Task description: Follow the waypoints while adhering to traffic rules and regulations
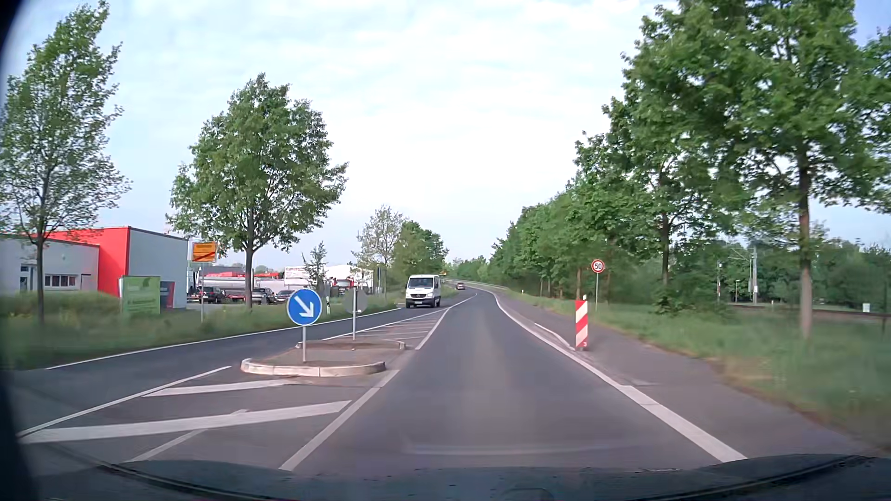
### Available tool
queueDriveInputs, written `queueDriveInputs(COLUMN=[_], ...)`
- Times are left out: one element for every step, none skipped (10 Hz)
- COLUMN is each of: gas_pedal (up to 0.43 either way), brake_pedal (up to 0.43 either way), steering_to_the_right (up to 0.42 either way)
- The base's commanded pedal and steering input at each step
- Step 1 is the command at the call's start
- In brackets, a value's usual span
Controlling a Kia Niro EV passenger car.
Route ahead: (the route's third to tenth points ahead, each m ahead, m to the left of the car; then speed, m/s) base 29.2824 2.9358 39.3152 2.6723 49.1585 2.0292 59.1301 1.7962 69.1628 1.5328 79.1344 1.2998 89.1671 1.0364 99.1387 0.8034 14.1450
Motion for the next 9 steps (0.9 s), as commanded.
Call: queueDriveInputs(gas_pedal=[0.157, 0.157, 0.157, 0.157, 0.157, 0.157, 0.157, 0.157, 0.157], brake_pedal=[0.000, 0.000, 0.000, 0.000, 0.000, 0.000, 0.000, 0.000, 0.000], steering_to_the_right=[-0.007, -0.007, -0.007, -0.007, -0.007, -0.007, -0.006, -0.006, -0.006])
